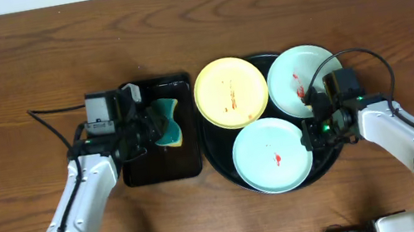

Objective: Clean dirty plates on tray and stack at the side
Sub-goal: 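Lift the sponge with the left gripper while right gripper holds the pale green plate rim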

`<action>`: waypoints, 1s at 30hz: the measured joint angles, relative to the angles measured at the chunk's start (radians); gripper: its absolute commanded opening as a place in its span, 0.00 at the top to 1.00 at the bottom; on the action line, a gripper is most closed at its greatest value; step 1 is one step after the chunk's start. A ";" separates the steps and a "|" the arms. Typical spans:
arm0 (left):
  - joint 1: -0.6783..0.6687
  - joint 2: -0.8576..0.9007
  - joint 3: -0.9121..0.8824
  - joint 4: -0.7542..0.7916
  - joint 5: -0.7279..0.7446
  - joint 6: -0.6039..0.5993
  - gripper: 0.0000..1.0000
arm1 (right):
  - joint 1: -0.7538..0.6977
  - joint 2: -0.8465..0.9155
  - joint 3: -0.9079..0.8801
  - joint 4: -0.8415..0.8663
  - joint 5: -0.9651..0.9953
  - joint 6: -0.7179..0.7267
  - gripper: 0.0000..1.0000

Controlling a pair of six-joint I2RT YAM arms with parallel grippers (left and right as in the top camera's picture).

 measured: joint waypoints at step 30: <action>0.011 -0.201 0.000 0.194 0.010 0.236 0.93 | 0.000 0.000 0.000 0.042 0.013 0.000 0.99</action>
